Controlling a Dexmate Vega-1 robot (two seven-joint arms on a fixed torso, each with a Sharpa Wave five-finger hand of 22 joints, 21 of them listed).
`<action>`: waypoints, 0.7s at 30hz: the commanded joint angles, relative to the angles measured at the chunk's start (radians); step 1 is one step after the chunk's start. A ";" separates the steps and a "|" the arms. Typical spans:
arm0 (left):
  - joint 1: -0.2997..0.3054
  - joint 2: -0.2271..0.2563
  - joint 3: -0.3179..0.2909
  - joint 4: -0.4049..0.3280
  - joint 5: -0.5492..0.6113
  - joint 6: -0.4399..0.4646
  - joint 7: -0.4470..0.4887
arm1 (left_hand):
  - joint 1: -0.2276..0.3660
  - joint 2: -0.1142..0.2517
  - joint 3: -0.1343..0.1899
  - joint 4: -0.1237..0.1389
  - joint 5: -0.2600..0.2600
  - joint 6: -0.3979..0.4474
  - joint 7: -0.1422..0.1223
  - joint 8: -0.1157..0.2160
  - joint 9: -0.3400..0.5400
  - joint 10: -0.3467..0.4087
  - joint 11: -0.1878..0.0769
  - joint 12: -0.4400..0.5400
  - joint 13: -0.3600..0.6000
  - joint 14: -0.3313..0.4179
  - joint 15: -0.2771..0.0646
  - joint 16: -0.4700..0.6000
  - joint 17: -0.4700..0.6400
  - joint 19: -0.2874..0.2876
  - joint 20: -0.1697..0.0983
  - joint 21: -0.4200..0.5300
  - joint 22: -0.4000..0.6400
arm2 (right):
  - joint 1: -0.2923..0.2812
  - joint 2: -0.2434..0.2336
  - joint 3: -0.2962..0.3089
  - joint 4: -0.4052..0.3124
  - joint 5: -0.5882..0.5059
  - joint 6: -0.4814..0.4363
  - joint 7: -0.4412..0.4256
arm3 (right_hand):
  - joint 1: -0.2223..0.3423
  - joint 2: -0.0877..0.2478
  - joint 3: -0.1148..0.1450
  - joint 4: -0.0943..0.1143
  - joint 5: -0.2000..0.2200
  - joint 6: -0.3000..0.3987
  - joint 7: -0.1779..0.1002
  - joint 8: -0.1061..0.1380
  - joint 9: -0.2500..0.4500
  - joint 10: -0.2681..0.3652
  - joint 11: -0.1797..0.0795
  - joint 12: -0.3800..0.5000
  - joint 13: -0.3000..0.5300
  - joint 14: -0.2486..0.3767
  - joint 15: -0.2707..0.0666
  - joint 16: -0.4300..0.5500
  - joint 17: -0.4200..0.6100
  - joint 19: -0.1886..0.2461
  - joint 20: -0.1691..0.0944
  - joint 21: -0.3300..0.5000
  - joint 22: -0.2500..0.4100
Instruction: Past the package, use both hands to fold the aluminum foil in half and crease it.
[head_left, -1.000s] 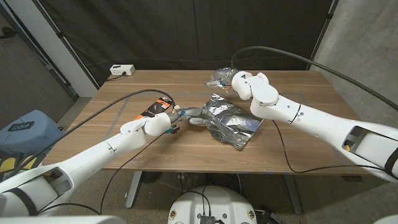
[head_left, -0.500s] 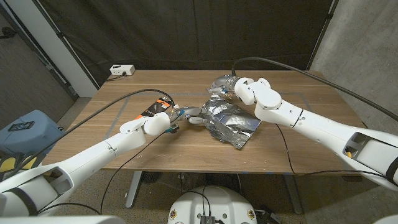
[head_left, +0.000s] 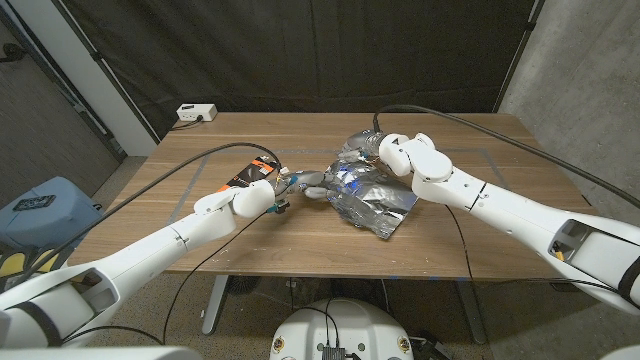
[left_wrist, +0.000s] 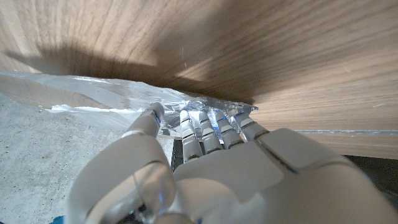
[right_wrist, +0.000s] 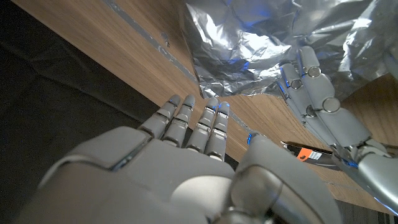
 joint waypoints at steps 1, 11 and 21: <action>0.009 -0.001 -0.013 -0.028 -0.010 0.007 0.018 | -0.006 0.000 0.006 -0.001 -0.002 -0.004 0.000 0.000 0.002 0.001 0.005 -0.004 0.002 0.007 -0.001 -0.001 0.002 0.002 -0.003 -0.003 0.002 | -0.023 0.006 0.012 0.017 -0.024 0.008 0.010 | -0.007 0.006 0.009 -0.001 0.004 -0.008 0.002 0.003 0.003 -0.006 -0.006 0.001 0.000 -0.003 -0.030 0.003 0.002 -0.003 -0.028 0.005 0.003; 0.048 0.029 -0.052 -0.104 -0.040 0.013 0.035 | -0.008 -0.001 0.008 -0.002 -0.003 -0.006 0.000 0.000 0.002 -0.002 0.006 -0.005 0.002 0.006 0.001 -0.001 0.002 0.002 -0.002 -0.004 0.002 | -0.036 0.001 0.021 0.021 -0.030 0.011 0.006 | -0.014 0.003 0.014 -0.005 0.003 -0.013 0.000 0.005 0.002 -0.012 -0.008 0.002 0.000 -0.006 -0.032 0.006 0.001 -0.005 -0.028 0.008 0.002; 0.069 0.039 -0.073 -0.139 -0.054 0.026 0.040 | -0.009 -0.001 0.010 -0.003 -0.004 -0.007 0.001 0.000 0.003 0.000 0.007 -0.005 0.002 0.006 0.003 -0.001 0.002 0.003 -0.002 -0.005 0.002 | -0.043 0.009 0.020 0.051 -0.022 0.024 -0.005 | -0.019 0.001 0.022 -0.008 0.004 -0.021 -0.004 0.006 0.002 -0.017 -0.008 0.003 0.000 -0.010 -0.036 0.008 0.000 -0.006 -0.028 0.010 0.002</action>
